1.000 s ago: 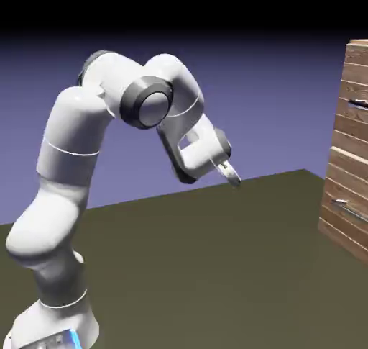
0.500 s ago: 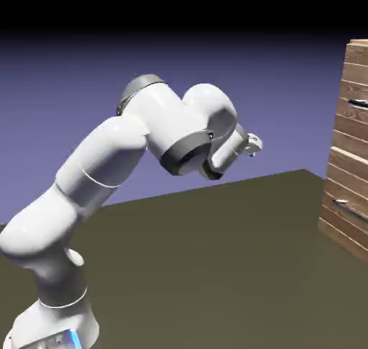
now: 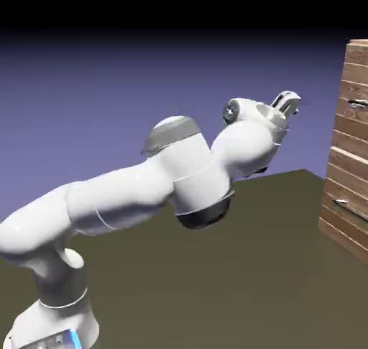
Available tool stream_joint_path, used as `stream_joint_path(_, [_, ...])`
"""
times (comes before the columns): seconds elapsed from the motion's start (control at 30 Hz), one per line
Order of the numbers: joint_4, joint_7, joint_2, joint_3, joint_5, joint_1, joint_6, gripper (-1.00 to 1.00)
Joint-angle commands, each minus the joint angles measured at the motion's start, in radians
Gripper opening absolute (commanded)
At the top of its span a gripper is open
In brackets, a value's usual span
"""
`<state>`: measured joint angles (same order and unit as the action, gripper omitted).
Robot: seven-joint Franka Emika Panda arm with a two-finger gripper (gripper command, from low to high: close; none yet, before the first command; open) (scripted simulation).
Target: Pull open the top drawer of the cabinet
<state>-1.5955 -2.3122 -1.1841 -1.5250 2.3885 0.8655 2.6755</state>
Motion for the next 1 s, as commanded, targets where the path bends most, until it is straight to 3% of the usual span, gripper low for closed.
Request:
stream_joint_path(0.0, [0.017,-0.044,-0.025,-0.022,0.034,0.013,-0.005,0.0])
stream_joint_path(0.3, [0.155,-0.389,-0.224,-0.195,0.305,0.112,-0.046,0.0])
stream_joint_path(0.6, [0.477,-0.524,-0.253,-0.184,0.245,-0.094,0.064,0.0])
stream_joint_path(0.63, [0.477,-0.524,-0.253,-0.184,0.245,-0.094,0.064,-1.0])
stream_joint_path(0.97, [0.151,-0.418,-0.25,-0.215,0.308,0.108,-0.056,-1.0])
